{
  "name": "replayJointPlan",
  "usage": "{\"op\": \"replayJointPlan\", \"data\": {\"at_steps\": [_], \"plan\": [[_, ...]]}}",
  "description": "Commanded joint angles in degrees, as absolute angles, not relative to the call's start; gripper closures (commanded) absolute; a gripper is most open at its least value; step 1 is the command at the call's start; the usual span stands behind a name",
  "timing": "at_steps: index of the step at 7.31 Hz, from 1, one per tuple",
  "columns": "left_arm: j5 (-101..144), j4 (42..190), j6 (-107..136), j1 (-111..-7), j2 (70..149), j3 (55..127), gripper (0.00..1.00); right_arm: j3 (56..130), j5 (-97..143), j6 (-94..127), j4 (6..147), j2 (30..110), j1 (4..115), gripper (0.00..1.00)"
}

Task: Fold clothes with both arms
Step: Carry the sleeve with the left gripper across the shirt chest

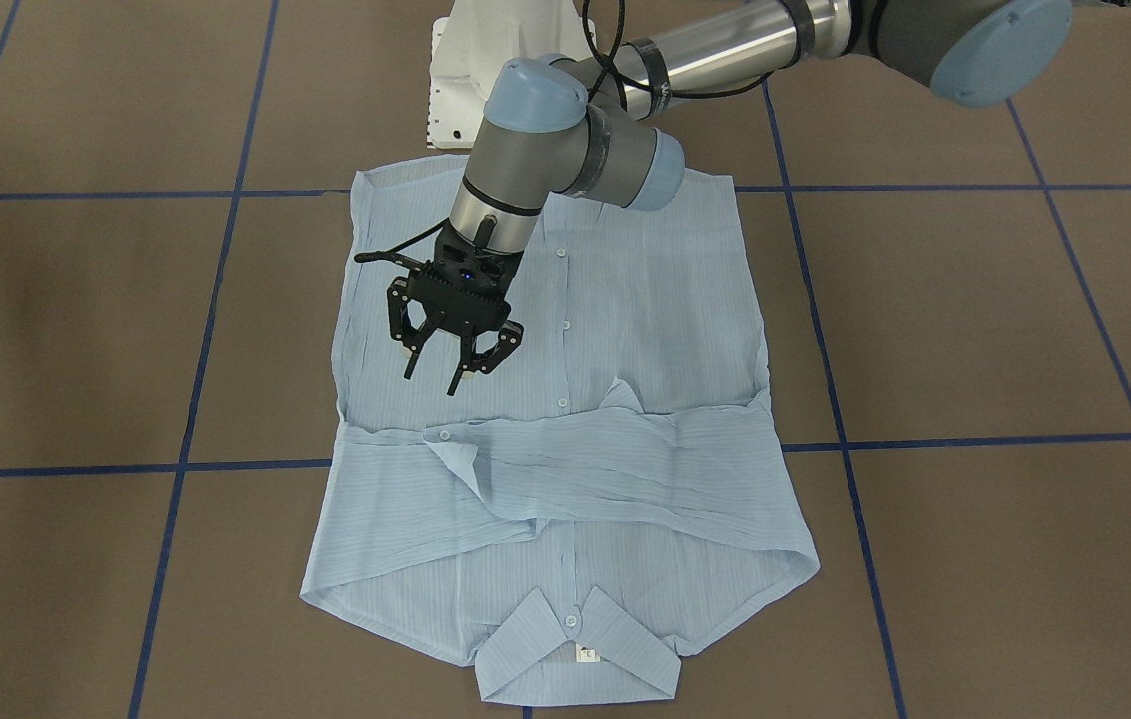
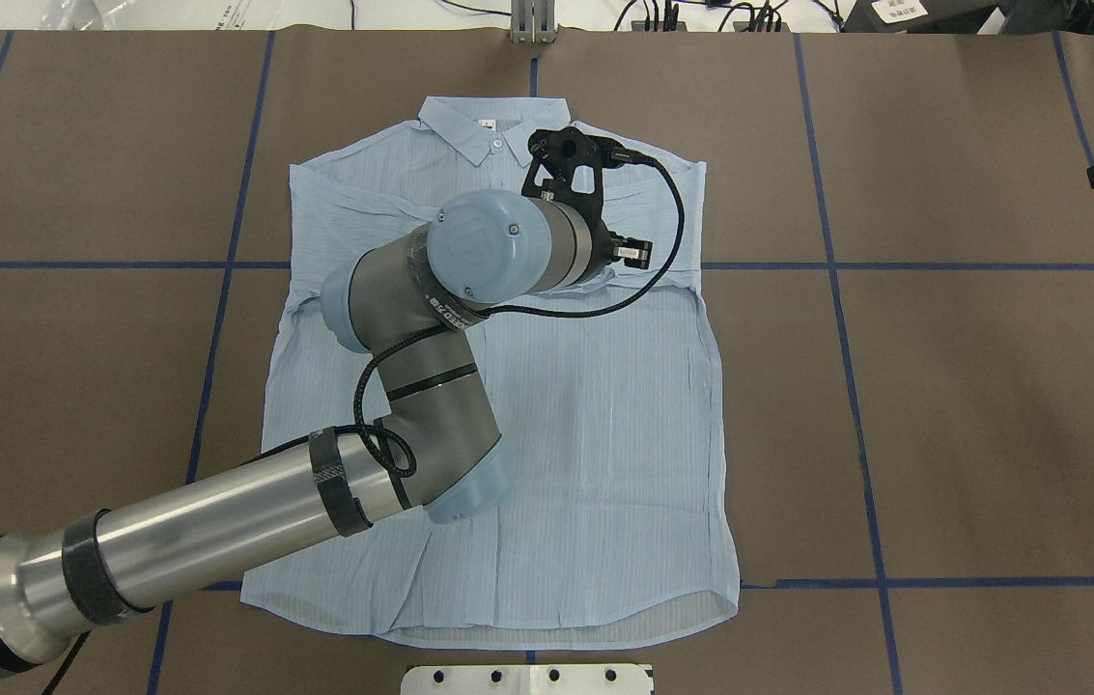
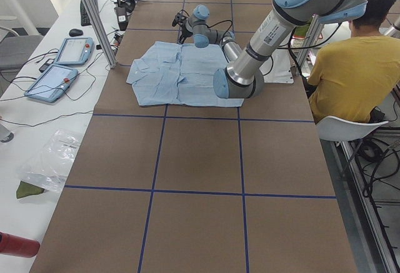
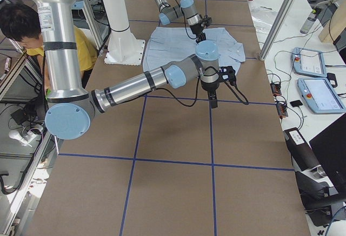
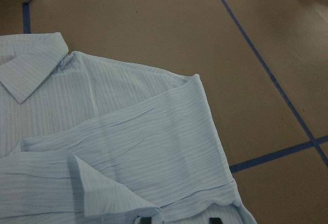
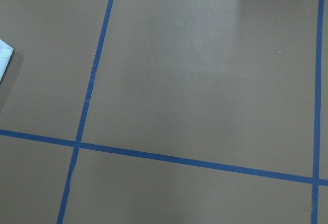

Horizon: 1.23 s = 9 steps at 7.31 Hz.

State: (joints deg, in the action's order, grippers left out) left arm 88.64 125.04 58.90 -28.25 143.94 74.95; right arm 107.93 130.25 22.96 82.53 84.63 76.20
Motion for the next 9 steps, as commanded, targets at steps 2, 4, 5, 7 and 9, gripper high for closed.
{"op": "replayJointPlan", "data": {"at_steps": [2,4,5,7,9], "plan": [[89.03,123.59,51.35,-29.0,143.26,75.59,0.0,108.63,130.25,29.22,81.83,84.11,75.24,0.0],[93.85,122.08,49.85,-31.19,134.71,84.57,0.0,109.07,127.38,46.4,69.76,84.99,68.16,0.0],[94.3,119.73,46.88,-31.46,128.38,92.56,0.0,111.33,123.0,54.24,66.04,86.73,62.29,0.0],[94.57,116.54,46.49,-31.55,118.18,104.1,0.0,121.94,114.55,65.95,65.92,93.22,50.07,0.0],[98.06,116.81,49.81,-31.46,103.78,115.26,0.0,127.43,101.58,77.2,65.92,96.58,34.36,0.0]]}}
